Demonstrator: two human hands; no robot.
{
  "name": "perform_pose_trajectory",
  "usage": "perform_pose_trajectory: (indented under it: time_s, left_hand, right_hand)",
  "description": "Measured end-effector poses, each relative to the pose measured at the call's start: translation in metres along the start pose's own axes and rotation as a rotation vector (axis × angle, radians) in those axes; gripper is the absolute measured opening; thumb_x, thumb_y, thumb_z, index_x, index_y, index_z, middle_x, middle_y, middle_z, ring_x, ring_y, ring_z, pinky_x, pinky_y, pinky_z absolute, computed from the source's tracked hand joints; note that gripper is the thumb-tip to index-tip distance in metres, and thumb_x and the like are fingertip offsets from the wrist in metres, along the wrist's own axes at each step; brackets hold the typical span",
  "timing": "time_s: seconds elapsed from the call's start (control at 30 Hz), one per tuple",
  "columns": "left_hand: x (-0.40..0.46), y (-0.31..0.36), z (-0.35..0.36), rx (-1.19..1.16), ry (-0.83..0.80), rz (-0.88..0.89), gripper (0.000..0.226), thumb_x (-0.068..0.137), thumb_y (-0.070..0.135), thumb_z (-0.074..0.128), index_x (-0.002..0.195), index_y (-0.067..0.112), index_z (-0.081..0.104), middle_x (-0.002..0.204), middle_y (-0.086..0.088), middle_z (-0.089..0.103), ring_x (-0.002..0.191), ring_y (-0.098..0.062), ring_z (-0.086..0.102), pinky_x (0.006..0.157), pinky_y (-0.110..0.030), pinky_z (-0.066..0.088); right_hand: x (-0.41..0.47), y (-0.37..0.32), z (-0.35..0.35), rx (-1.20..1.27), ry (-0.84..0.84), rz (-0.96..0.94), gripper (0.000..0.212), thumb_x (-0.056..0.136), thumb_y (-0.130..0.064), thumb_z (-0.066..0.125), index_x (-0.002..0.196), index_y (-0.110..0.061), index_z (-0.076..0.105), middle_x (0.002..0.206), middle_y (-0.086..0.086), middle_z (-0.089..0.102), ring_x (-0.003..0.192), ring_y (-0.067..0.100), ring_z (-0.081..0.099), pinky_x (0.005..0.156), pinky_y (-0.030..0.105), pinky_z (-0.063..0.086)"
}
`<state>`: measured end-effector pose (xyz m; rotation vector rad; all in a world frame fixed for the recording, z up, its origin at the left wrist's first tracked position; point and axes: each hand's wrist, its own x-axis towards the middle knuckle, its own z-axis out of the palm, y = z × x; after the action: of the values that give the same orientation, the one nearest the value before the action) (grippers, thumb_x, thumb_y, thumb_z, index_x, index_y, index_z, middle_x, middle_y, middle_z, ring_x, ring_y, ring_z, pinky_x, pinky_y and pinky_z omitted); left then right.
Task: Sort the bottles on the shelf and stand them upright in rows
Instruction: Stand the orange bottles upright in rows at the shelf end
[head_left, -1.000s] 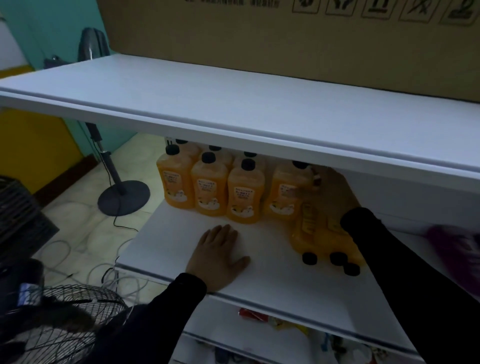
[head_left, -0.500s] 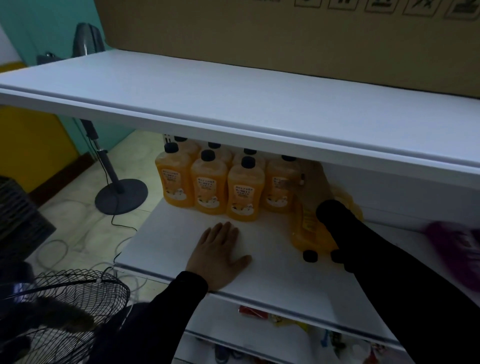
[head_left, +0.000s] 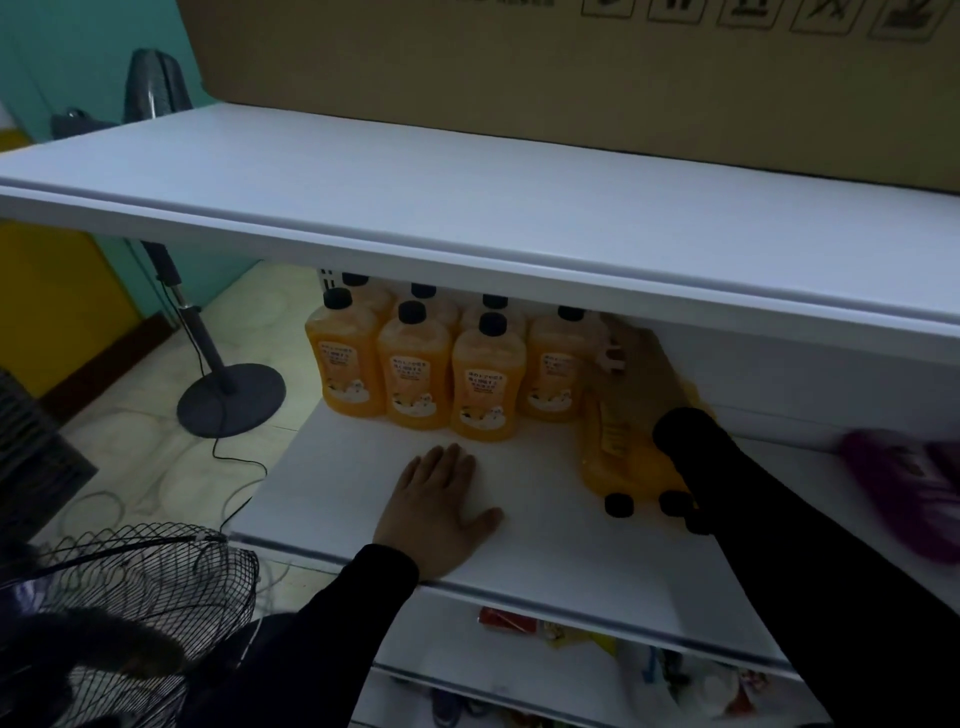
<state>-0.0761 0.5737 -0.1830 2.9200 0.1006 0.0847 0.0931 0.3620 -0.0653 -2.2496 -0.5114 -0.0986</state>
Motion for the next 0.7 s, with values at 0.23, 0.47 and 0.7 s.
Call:
perform_pose_trajectory:
  time_s: [0.23,0.47,0.7]
  left_hand:
    - [0.0,0.002,-0.004,-0.04,-0.016,0.014,0.086,0.087,0.075,0.023,0.154,0.02,0.017,0.162,-0.004,0.01,0.149,-0.02,0.005,0.119,-0.035,-0.002]
    - [0.021,0.057,-0.034,-0.218,-0.028,0.202,0.07,0.094,0.061,0.04,0.152,0.027,0.021,0.159,0.002,0.021,0.144,-0.016,0.019,0.114,-0.026,0.013]
    - [0.043,0.117,-0.056,-0.364,0.056,0.321,0.068,0.093,0.036,0.059,0.151,0.018,0.027,0.154,-0.005,0.031,0.139,-0.023,0.03,0.11,-0.029,0.027]
  right_hand:
    - [-0.08,0.034,-0.057,-0.156,-0.121,-0.111,0.082,0.067,-0.069,0.061,0.138,-0.033,0.043,0.134,-0.006,0.034,0.122,0.012,0.04,0.101,0.031,0.036]
    - [-0.109,0.063,-0.046,-0.498,-0.218,-0.244,0.072,0.084,-0.025,0.073,0.144,-0.024,0.031,0.156,0.016,0.02,0.146,0.033,0.014,0.114,0.048,0.029]
    - [-0.108,0.052,-0.077,-0.273,-0.122,-0.262,0.063,0.081,-0.015,0.076,0.137,-0.017,0.049,0.142,0.008,0.04,0.124,0.016,0.043,0.099,0.012,0.031]
